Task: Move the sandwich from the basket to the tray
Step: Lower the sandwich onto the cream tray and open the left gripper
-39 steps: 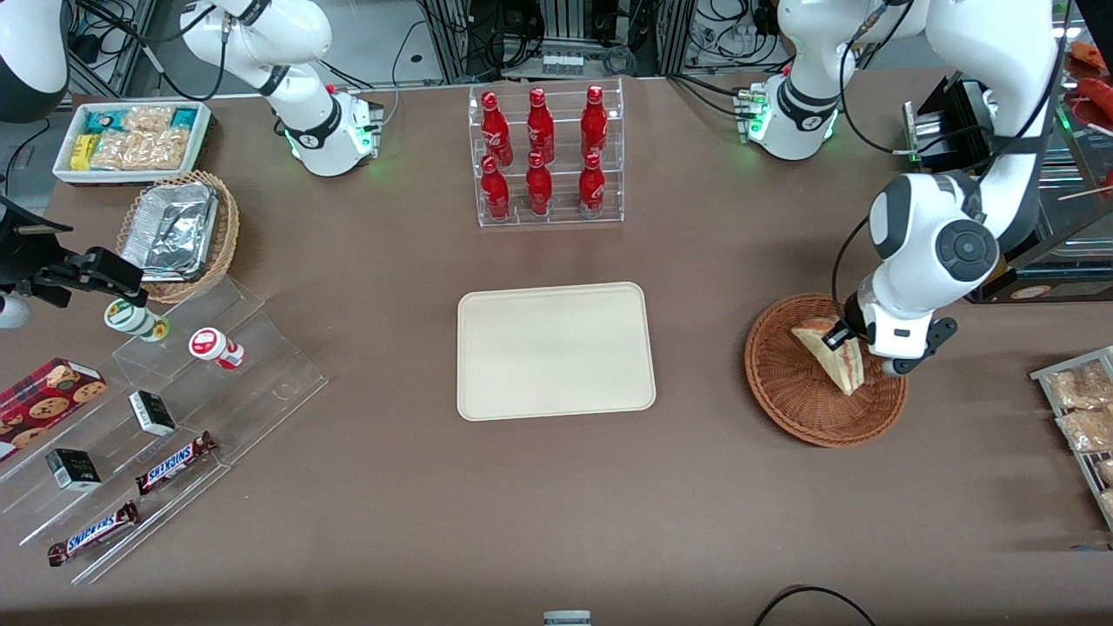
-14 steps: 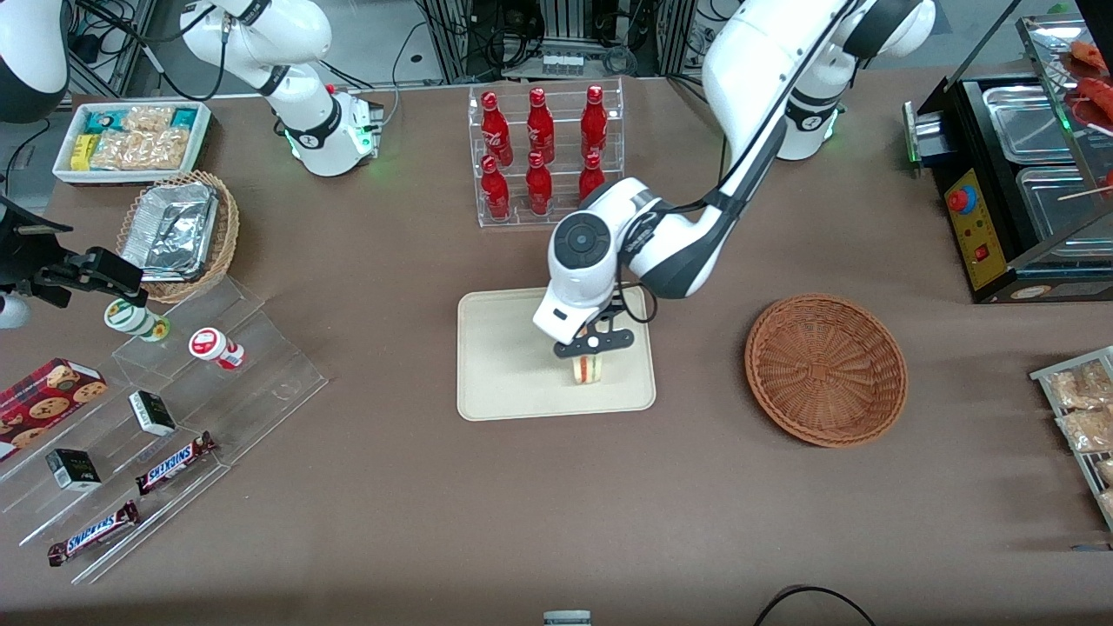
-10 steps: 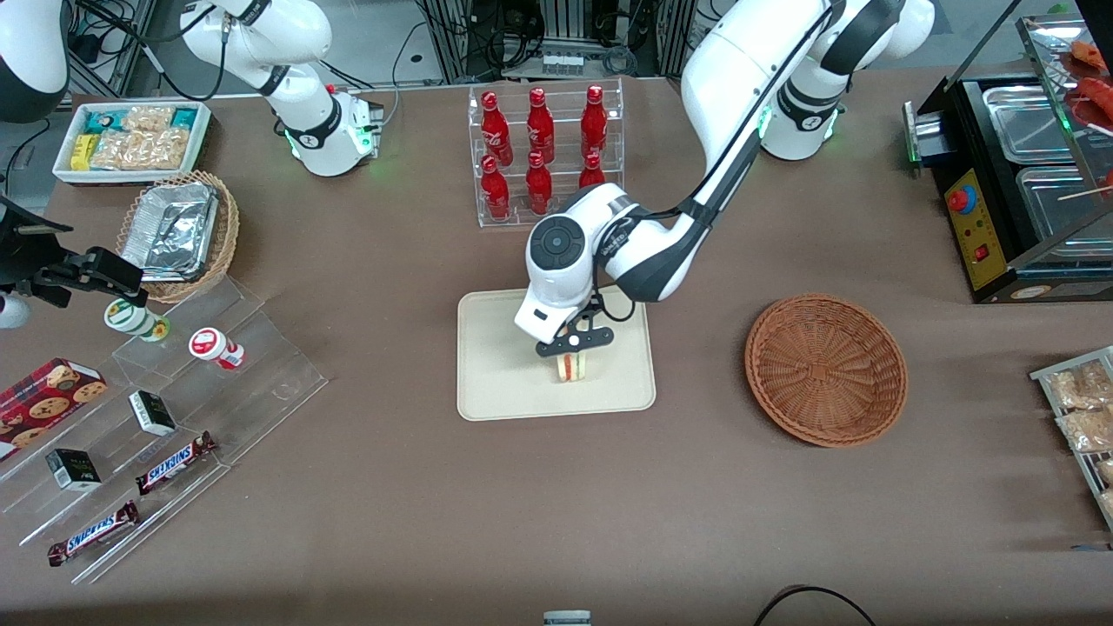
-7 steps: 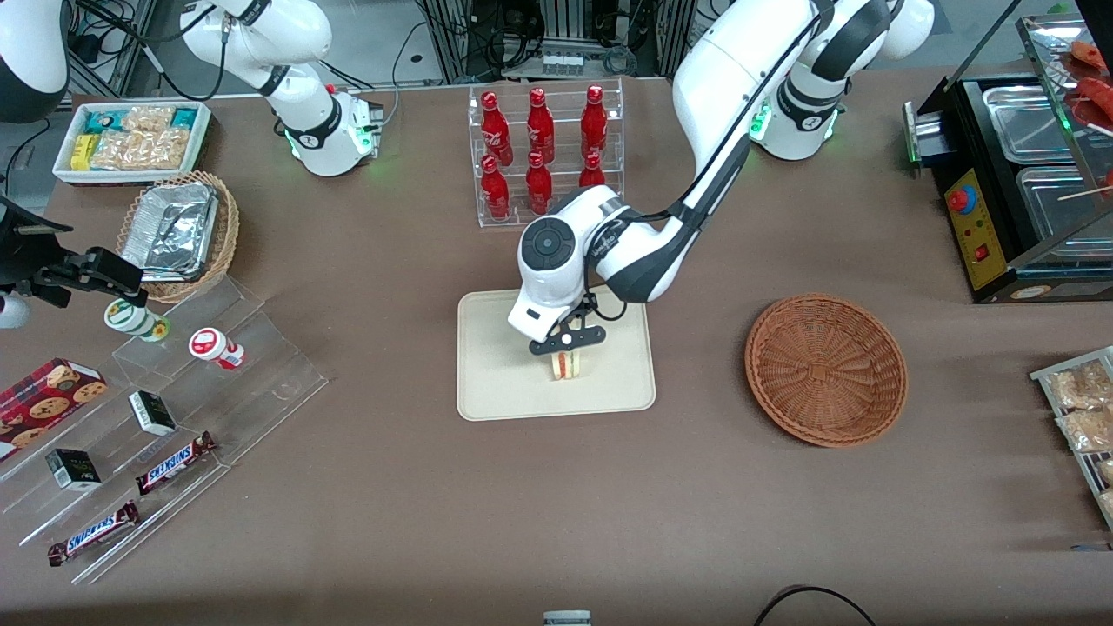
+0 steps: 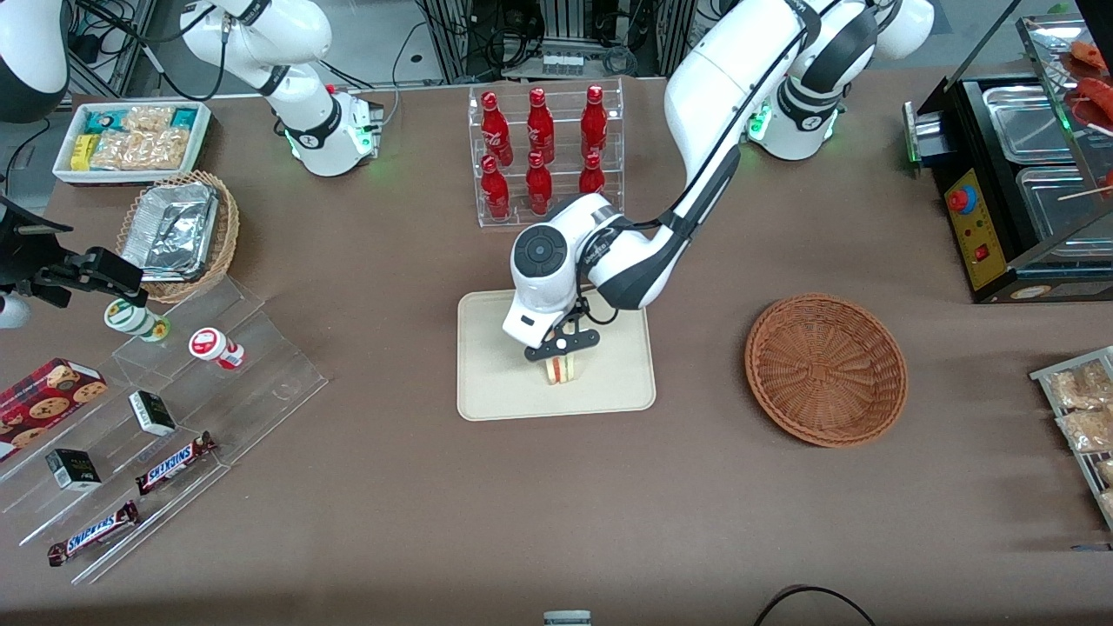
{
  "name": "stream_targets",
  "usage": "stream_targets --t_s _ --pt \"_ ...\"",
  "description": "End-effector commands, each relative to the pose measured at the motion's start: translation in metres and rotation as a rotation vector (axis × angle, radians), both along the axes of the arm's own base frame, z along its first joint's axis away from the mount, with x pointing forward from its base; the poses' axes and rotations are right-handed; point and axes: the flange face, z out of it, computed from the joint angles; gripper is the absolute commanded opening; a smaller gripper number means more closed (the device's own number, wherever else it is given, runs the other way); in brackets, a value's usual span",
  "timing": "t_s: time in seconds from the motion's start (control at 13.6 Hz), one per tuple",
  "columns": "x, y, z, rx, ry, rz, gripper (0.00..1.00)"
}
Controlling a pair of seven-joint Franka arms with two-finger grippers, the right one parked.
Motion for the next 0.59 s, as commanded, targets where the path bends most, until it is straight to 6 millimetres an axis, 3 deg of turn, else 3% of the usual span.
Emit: stream_targets --t_s 0.0,0.07,0.29,0.51 --pt "0.003 -0.008 -0.006 0.005 -0.025 0.016 0.9" --pt "0.003 -0.008 -0.005 0.004 -0.026 0.018 1.0" --pt "0.007 -0.005 0.008 0.003 -0.035 0.03 1.0" --pt "0.012 -0.002 0.047 0.01 -0.036 0.022 1.0"
